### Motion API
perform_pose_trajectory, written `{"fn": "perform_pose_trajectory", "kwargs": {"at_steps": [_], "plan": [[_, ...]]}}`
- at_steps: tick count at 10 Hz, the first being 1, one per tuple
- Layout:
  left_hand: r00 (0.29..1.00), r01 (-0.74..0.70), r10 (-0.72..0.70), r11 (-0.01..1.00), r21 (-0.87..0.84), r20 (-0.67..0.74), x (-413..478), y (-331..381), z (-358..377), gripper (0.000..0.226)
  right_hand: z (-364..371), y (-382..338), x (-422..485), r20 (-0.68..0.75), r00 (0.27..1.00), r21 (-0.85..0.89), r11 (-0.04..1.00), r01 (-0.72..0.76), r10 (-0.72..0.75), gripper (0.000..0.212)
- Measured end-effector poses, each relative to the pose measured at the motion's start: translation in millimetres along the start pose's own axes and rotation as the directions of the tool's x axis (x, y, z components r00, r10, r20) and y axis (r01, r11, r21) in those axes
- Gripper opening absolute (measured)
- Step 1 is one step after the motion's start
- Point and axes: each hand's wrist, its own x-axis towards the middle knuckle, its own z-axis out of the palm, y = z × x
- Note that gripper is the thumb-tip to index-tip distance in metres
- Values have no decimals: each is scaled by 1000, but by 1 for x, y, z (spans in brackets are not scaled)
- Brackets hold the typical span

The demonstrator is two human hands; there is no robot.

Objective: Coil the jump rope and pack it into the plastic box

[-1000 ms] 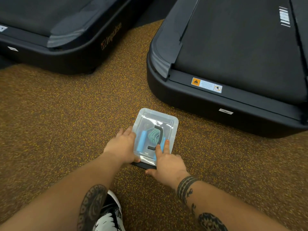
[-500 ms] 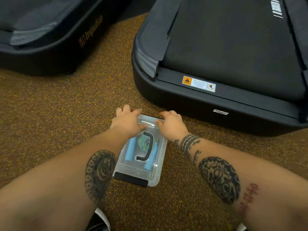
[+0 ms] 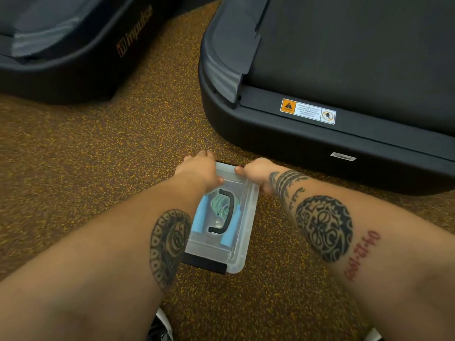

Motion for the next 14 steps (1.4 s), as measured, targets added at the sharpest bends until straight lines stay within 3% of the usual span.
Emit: {"fn": "perform_pose_trajectory", "kwargs": {"at_steps": [1,2,3,5,8,10,12,13,14], "plan": [[1000,25,-25,1000,-7,-12,-5,0,2,94,5,2,5,-46,998,111,992,57,-52,45],[999,22,-24,999,-50,-44,-8,-1,3,98,11,11,4,-140,971,92,974,208,-194,34],[998,11,-18,993,-118,-60,-10,-7,4,101,17,22,-1,-245,904,-31,935,354,-350,27],[987,-69,45,985,-157,-154,-13,-13,12,81,23,40,-8,-218,825,-220,850,479,-522,48],[979,-79,39,978,-195,-202,-16,-12,15,73,24,35,-11,-236,803,-301,827,474,-547,42],[991,-27,2,982,-186,-134,-19,-6,12,74,20,28,-15,-182,844,-357,834,420,-504,45],[997,63,-63,998,10,-37,-37,27,-14,66,5,58,-48,14,877,-433,788,438,-480,72],[991,-46,49,999,22,-126,-42,53,-41,35,-6,95,-68,-4,893,-364,833,417,-449,70],[961,-150,146,989,0,-234,-36,80,-86,29,-23,141,-83,54,922,-391,841,373,-384,65]]}}
